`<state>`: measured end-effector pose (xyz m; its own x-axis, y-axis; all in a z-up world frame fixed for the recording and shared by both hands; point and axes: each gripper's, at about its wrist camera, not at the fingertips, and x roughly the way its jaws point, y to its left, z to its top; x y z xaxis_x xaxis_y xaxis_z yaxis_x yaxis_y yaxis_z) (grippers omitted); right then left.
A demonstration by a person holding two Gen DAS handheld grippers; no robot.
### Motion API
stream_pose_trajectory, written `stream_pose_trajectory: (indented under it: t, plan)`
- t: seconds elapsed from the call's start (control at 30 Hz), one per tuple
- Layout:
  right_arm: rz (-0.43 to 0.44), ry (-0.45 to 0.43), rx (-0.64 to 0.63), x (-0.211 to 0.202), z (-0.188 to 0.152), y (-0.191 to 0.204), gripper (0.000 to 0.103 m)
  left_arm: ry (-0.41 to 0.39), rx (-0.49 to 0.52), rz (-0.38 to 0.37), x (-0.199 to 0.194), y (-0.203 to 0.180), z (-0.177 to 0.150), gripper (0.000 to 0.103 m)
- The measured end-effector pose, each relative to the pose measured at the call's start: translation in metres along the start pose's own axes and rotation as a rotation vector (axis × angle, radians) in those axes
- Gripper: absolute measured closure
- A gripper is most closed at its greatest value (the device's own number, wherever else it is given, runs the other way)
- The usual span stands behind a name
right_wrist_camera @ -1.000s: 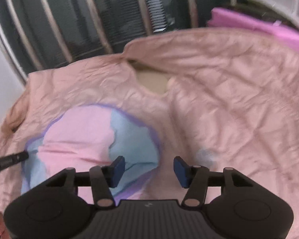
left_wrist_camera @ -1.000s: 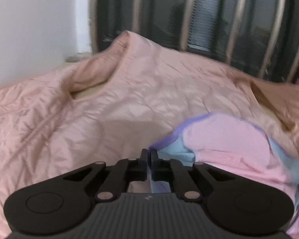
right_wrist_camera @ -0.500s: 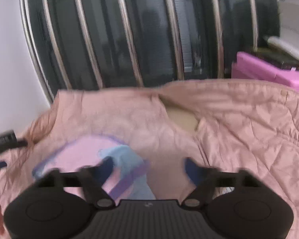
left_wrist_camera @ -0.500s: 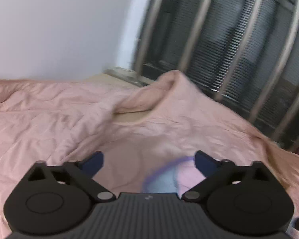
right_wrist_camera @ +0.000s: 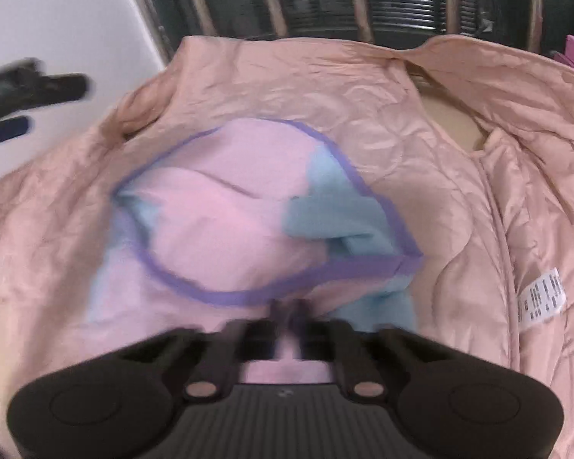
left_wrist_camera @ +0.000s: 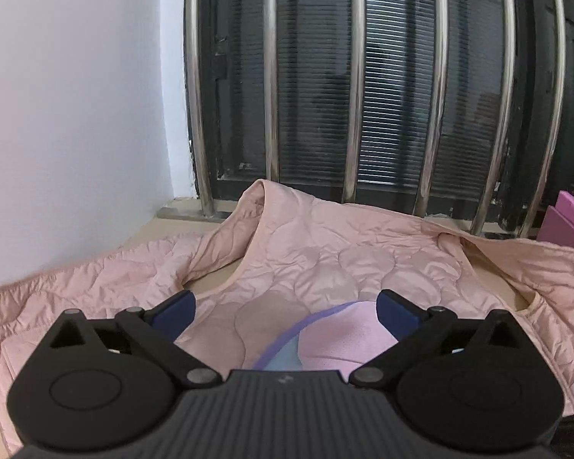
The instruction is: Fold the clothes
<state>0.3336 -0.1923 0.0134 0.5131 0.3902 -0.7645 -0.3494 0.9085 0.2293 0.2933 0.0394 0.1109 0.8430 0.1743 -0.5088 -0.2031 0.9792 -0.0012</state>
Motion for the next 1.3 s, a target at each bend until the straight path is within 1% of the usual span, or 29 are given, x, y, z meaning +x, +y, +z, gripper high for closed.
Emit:
stream_pose_trajectory:
  t: [0.07, 0.1, 0.13, 0.17, 0.2, 0.23, 0.27, 0.3, 0.37, 0.4, 0.43, 0.5, 0.53, 0.57, 0.6, 0.63, 0.67, 0.73, 0.77, 0.8, 0.83, 0.87, 0.9, 0.93, 1.03, 1.1, 1.17, 1.23, 1.3]
  plan:
    - [-0.030, -0.145, 0.077, -0.006, 0.000, -0.014, 0.100, 0.014, 0.009, -0.031, 0.001, 0.002, -0.002, 0.001]
    - [-0.090, -0.254, 0.141, -0.014, 0.000, -0.021, 0.100, 0.030, 0.034, -0.062, 0.004, 0.000, -0.004, 0.001]
    - [-0.125, -0.352, 0.186, -0.024, -0.002, -0.026, 0.100, 0.046, 0.061, -0.094, 0.006, -0.003, -0.006, 0.001]
    - [-0.129, -0.425, 0.215, -0.033, -0.005, -0.031, 0.099, 0.061, 0.095, -0.124, 0.007, -0.007, -0.009, 0.001]
    - [-0.122, -0.472, 0.242, -0.041, -0.007, -0.035, 0.098, 0.074, 0.129, -0.151, 0.009, -0.012, -0.012, 0.001]
    - [-0.100, -0.464, 0.266, -0.044, -0.007, -0.039, 0.095, 0.091, 0.166, -0.179, 0.010, -0.019, -0.016, 0.001]
    - [-0.088, -0.428, 0.289, -0.044, -0.005, -0.043, 0.091, 0.111, 0.209, -0.210, 0.011, -0.027, -0.020, 0.001]
    - [-0.085, -0.368, 0.300, -0.044, -0.002, -0.045, 0.082, 0.125, 0.257, -0.236, 0.012, -0.036, -0.024, 0.001]
    - [-0.074, -0.274, 0.273, -0.045, 0.003, -0.044, 0.067, 0.117, 0.386, -0.304, 0.009, -0.055, -0.037, 0.001]
    - [-0.070, -0.242, 0.257, -0.048, 0.005, -0.043, 0.063, 0.114, 0.444, -0.330, 0.007, -0.064, -0.044, 0.001]
    - [-0.071, -0.220, 0.246, -0.052, 0.006, -0.043, 0.062, 0.115, 0.498, -0.355, 0.005, -0.071, -0.051, 0.001]
    - [-0.058, -0.166, 0.229, -0.058, 0.008, -0.040, 0.062, 0.169, 0.568, -0.386, 0.011, -0.082, -0.068, 0.001]
    - [-0.044, -0.145, 0.214, -0.060, 0.009, -0.037, 0.062, 0.185, 0.592, -0.374, 0.014, -0.086, -0.073, 0.001]
    - [-0.027, -0.118, 0.197, -0.060, 0.009, -0.034, 0.062, 0.185, 0.601, -0.340, 0.016, -0.089, -0.078, 0.001]
    - [-0.006, -0.084, 0.177, -0.056, 0.009, -0.030, 0.063, 0.192, 0.586, -0.293, 0.021, -0.087, -0.077, 0.000]
    - [0.015, -0.057, 0.161, -0.050, 0.010, -0.026, 0.063, 0.207, 0.542, -0.244, 0.029, -0.080, -0.073, 0.000]
    - [0.031, -0.037, 0.146, -0.043, 0.011, -0.022, 0.063, 0.218, 0.479, -0.217, 0.034, -0.070, -0.067, 0.001]
    - [0.029, -0.001, 0.137, -0.025, 0.011, -0.016, 0.063, 0.234, 0.338, -0.187, 0.041, -0.046, -0.057, 0.001]
    - [0.013, 0.018, 0.134, -0.014, 0.009, -0.013, 0.067, 0.238, 0.269, -0.181, 0.043, -0.034, -0.051, 0.001]
    - [-0.011, 0.014, 0.121, -0.006, 0.007, -0.009, 0.083, 0.231, 0.224, -0.186, 0.043, -0.024, -0.047, 0.001]
    - [-0.036, -0.022, 0.099, -0.005, 0.006, -0.005, 0.094, 0.221, 0.182, -0.199, 0.041, -0.017, -0.043, 0.001]
    - [-0.051, -0.048, 0.096, -0.006, 0.007, -0.002, 0.101, 0.212, 0.153, -0.215, 0.038, -0.013, -0.040, 0.001]
    - [-0.054, -0.084, 0.112, -0.010, 0.007, -0.001, 0.101, 0.205, 0.135, -0.238, 0.036, -0.013, -0.039, 0.001]
    - [-0.055, -0.144, 0.125, -0.017, 0.008, -0.001, 0.101, 0.198, 0.130, -0.276, 0.033, -0.015, -0.039, 0.001]
    - [-0.084, -0.323, 0.178, -0.040, 0.007, -0.008, 0.101, 0.190, 0.183, -0.411, 0.024, -0.032, -0.044, 0.001]
    - [-0.052, -0.406, 0.250, -0.051, 0.005, -0.022, 0.101, 0.183, 0.245, -0.486, 0.019, -0.050, -0.047, 0.001]
    - [0.004, -0.450, 0.322, -0.057, 0.001, -0.038, 0.101, 0.199, 0.308, -0.524, 0.019, -0.066, -0.056, 0.001]
    - [0.014, -0.506, 0.370, -0.058, -0.005, -0.048, 0.101, 0.214, 0.373, -0.556, 0.018, -0.081, -0.065, 0.001]
    - [-0.020, -0.525, 0.391, -0.057, -0.008, -0.055, 0.101, 0.218, 0.436, -0.514, 0.017, -0.095, -0.073, 0.001]
